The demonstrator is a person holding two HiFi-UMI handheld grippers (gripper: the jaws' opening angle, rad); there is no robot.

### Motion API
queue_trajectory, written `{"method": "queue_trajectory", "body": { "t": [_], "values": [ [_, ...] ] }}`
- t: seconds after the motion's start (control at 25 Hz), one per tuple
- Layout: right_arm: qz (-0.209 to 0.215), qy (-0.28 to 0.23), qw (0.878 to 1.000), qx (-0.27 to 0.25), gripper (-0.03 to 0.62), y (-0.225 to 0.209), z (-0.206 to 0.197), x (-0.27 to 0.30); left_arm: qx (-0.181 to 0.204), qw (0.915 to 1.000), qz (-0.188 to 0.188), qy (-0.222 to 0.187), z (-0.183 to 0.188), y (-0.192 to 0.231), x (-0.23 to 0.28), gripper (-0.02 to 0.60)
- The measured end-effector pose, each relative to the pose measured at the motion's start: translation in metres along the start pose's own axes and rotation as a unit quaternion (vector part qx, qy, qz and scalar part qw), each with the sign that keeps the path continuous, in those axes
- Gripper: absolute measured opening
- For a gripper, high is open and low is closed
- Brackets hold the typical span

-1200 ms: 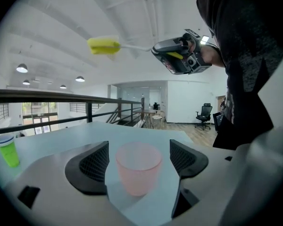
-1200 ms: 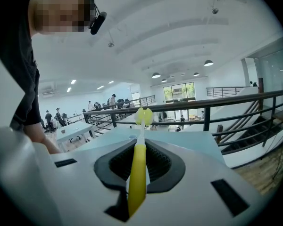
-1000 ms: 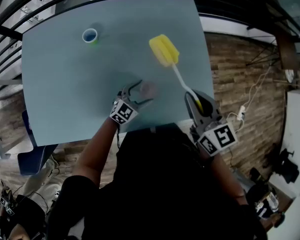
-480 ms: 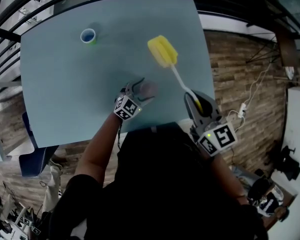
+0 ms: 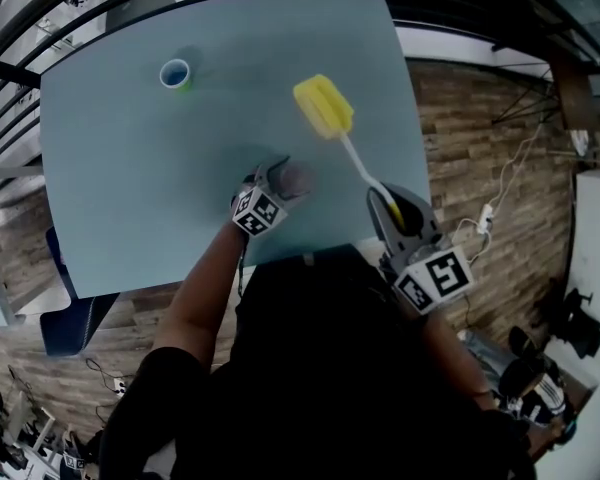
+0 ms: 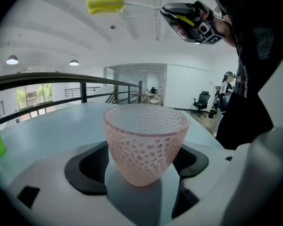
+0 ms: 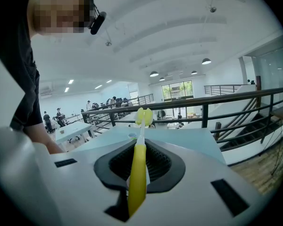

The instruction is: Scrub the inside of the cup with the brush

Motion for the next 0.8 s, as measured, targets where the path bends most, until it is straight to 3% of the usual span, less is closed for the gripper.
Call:
{"method": "queue_trajectory", "body": {
  "t": [0.8],
  "values": [
    [-0.004, -0.011, 1.0, 0.003, 0.041, 0.003, 0.006, -0.005, -0.006, 0.9994, 0.001, 0.035, 0.003, 0.004, -0.008, 0.364]
  ]
}}
Point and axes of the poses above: the fingertips, and each gripper's own axes: x forward along the fingers, y to its left, z out of its top, the point moved 4 cm from there along -x, backward along the fingers, and after that the axes turned 8 degrees about -z, right-handed, at the moved point
